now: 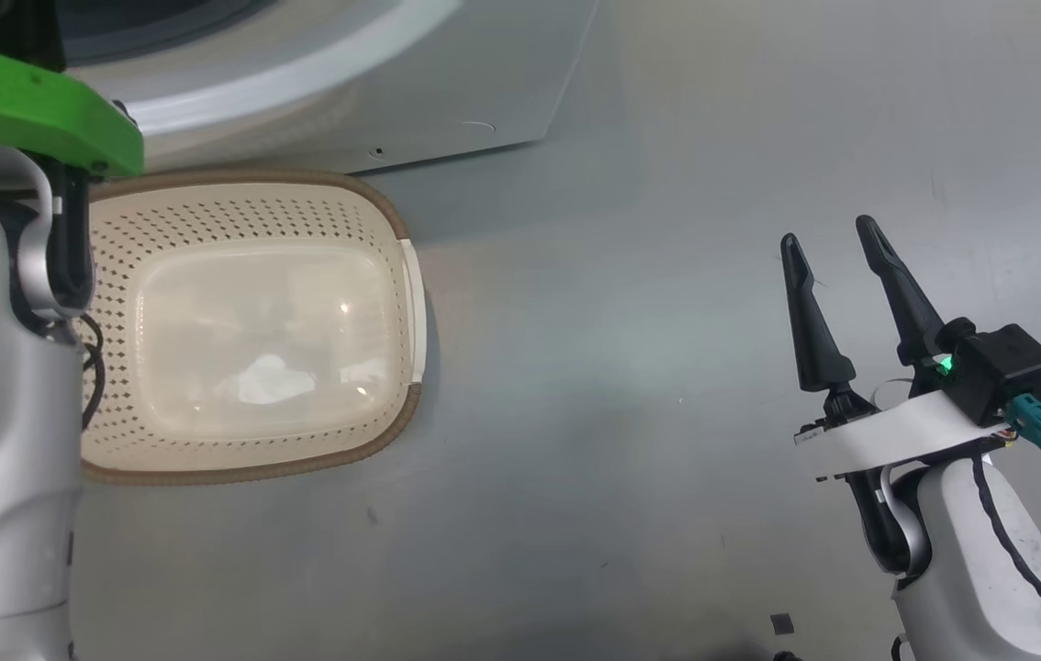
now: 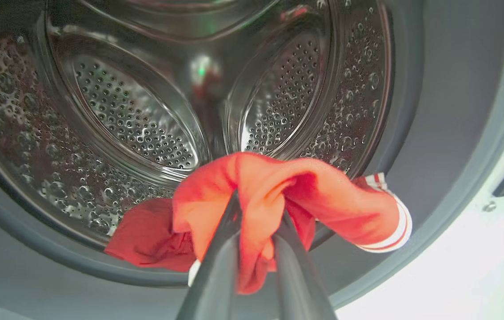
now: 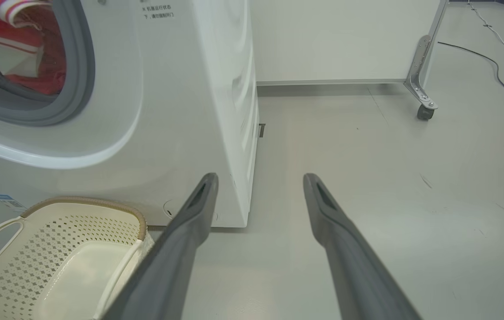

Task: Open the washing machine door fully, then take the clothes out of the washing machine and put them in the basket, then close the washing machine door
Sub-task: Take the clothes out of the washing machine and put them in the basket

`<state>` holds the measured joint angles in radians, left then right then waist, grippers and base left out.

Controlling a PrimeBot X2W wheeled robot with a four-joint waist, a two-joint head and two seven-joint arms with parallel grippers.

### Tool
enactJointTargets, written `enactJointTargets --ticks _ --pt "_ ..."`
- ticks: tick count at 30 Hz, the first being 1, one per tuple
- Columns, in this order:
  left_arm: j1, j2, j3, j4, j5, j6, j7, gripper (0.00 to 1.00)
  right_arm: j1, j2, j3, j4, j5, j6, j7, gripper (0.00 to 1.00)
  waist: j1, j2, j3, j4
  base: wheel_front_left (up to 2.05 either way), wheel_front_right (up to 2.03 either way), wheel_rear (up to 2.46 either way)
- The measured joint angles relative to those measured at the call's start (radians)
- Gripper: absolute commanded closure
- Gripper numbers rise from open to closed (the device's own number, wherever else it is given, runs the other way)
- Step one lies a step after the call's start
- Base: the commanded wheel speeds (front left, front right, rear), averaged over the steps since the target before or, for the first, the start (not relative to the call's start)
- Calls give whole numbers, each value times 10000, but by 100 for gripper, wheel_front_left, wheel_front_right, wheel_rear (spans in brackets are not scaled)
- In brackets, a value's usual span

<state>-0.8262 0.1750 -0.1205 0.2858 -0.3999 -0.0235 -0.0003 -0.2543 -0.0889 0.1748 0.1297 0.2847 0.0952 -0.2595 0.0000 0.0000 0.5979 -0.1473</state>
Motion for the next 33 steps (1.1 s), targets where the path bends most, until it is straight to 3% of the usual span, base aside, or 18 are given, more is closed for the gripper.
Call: enactJointTargets --ticks 18,33 --pt "2074 -301 -171 -1415 458 368 -1603 100 885 27 -192 263 -318 0 0 0 0 0 -1787 789 0 0 0" --pt "3906 -625 -535 -2905 660 715 -1908 100 1771 42 -407 374 -410 -10 0 0 0 0 -3085 1295 0 0 0"
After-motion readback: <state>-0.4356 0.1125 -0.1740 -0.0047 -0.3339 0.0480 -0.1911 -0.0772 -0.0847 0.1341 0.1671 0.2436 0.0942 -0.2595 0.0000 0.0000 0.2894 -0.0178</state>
